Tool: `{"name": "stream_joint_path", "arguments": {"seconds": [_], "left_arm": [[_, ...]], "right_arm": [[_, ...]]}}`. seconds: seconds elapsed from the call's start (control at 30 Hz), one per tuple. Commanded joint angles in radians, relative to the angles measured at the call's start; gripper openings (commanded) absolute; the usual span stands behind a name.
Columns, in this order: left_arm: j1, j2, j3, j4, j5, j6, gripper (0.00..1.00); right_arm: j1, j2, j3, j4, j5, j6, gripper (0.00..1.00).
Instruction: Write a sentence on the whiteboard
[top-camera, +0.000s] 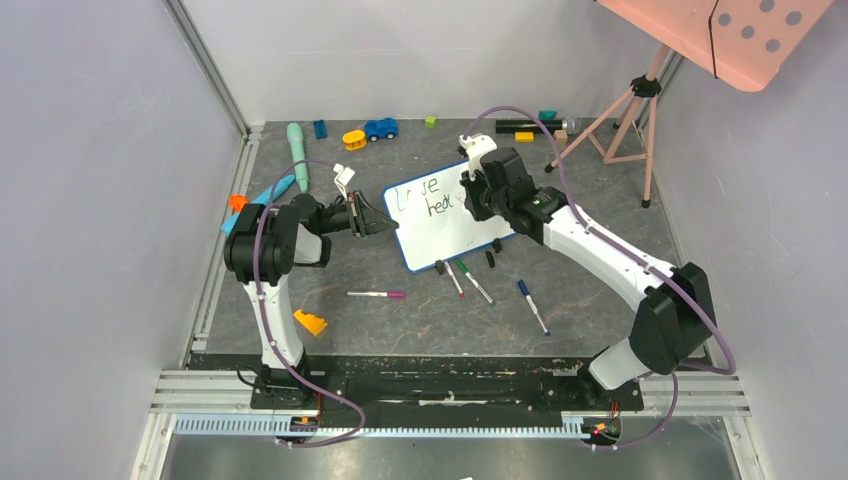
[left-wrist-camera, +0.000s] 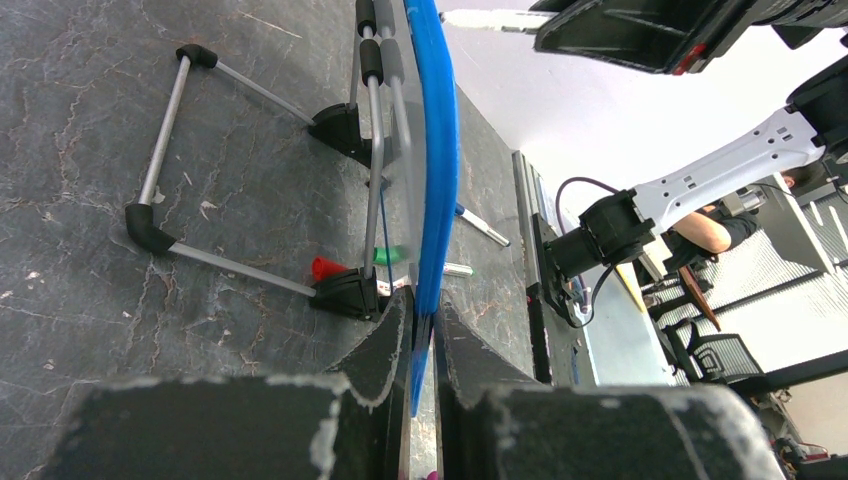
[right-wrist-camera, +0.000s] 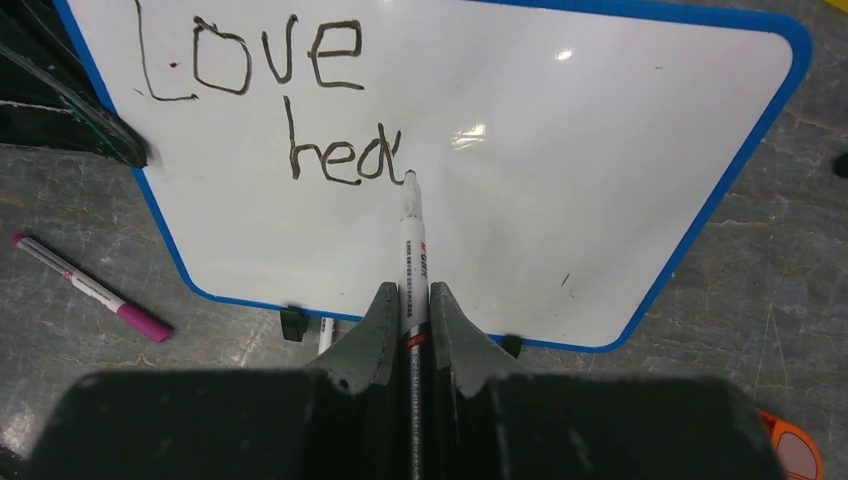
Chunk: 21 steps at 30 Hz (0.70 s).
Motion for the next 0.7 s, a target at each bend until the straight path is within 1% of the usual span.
{"name": "stream_joint_path", "arguments": {"seconds": [0.0,0.3,0.67], "left_arm": [[-0.009,0.011,0.01,0.051,0.052,-0.032,0.02],[-0.01,0.008,0.01,0.051,0.056,-0.032,0.02],[-0.009,0.008,0.001,0.051,0.052,-0.022,0.02]], "right_arm": [[-0.006,-0.034,0.006,0.048,-0.002,-0.016,0.0],[-0.012,0.005,0.056,0.05,0.031,-0.008,0.0],[-0.028,-0.026,-0.01,0.067,0.073,0.018,0.0]]}}
